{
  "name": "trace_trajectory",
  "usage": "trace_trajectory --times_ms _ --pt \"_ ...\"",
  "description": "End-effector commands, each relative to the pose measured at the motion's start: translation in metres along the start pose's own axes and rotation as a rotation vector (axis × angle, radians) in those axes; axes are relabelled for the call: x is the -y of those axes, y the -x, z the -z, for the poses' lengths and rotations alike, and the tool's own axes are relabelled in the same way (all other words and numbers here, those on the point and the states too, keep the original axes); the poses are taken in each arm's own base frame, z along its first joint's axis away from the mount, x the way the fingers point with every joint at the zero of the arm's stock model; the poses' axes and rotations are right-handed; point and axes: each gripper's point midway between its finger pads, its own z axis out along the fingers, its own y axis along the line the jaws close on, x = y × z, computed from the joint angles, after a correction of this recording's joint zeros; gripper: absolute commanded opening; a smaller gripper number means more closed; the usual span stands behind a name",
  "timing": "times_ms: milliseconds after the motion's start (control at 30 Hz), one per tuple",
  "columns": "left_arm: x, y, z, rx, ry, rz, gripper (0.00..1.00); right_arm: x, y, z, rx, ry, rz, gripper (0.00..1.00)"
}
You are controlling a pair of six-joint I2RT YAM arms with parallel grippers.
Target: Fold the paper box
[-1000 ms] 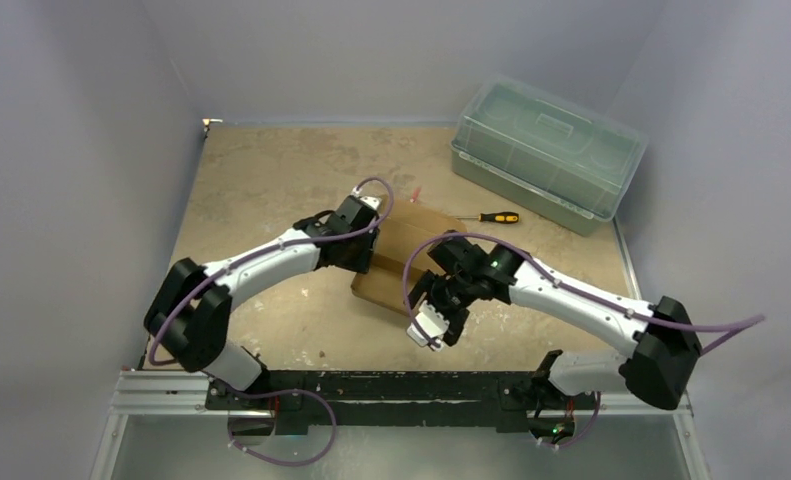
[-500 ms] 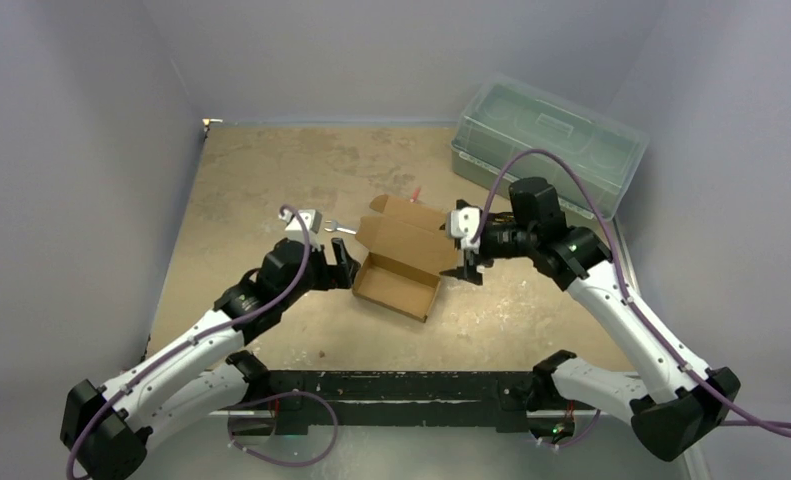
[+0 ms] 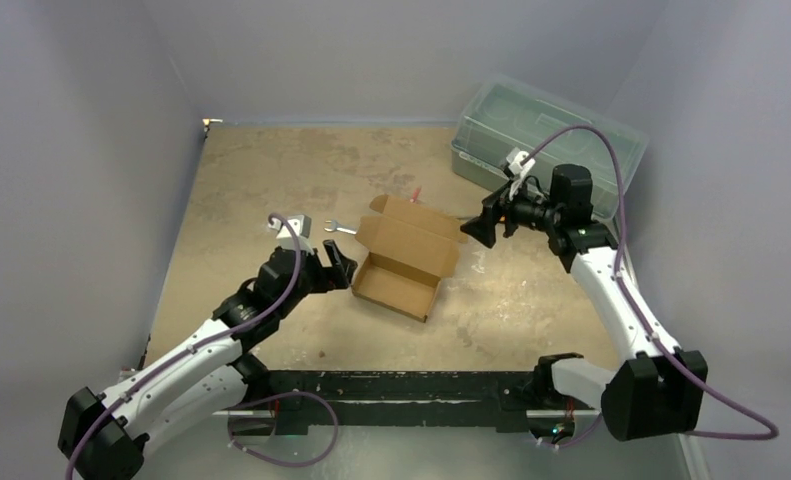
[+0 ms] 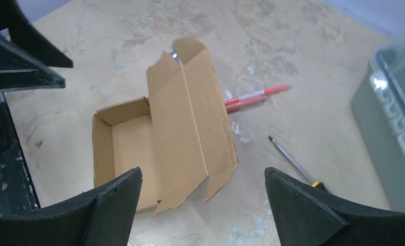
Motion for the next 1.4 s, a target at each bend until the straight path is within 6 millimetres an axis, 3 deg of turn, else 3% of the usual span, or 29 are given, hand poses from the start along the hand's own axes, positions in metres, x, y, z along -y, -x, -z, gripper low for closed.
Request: trace_trajectory --times_ms 0,167,333,500,633,700,800,900,1033,1200,1367 --pt "0.006 0.007 -0.008 0.048 -0.025 0.052 0.84 0.019 -0.019 -0.020 -0.013 -0.039 -0.204 0.91" --pt "0.002 0.000 -0.004 0.026 -0.021 0.060 0.83 0.030 -0.051 -0.041 -0.128 -0.011 -0.322 0.88" --pt "0.000 -0.001 0.001 0.034 -0.026 0.072 0.83 0.026 -0.061 -0.062 -0.167 0.037 -0.382 0.80" --pt "0.001 -0.001 0.003 0.031 -0.033 0.077 0.83 0.016 -0.068 -0.079 -0.200 0.155 -0.441 0.46" --pt "0.001 -0.001 0.005 0.029 -0.031 0.071 0.82 0.009 -0.063 -0.082 -0.188 0.213 -0.470 0.11" --pt "0.001 0.001 0.006 0.033 -0.029 0.068 0.82 0.007 -0.061 -0.079 -0.187 0.220 -0.440 0.02" --pt "0.002 0.006 0.010 0.037 -0.027 0.056 0.82 0.002 -0.052 -0.064 -0.199 0.246 -0.323 0.00" --pt "0.005 0.012 0.014 0.041 -0.033 0.041 0.81 0.001 -0.034 -0.036 -0.177 0.279 -0.260 0.00" --pt "0.008 0.022 0.020 0.061 -0.035 0.019 0.81 0.006 0.006 0.006 -0.075 0.257 -0.203 0.00" --pt "0.010 0.028 0.020 0.059 -0.030 -0.019 0.81 0.028 0.060 0.059 0.048 0.133 -0.142 0.00" --pt "0.016 0.020 0.007 0.024 -0.056 -0.047 0.81 0.041 0.070 0.076 0.030 0.050 -0.104 0.00"
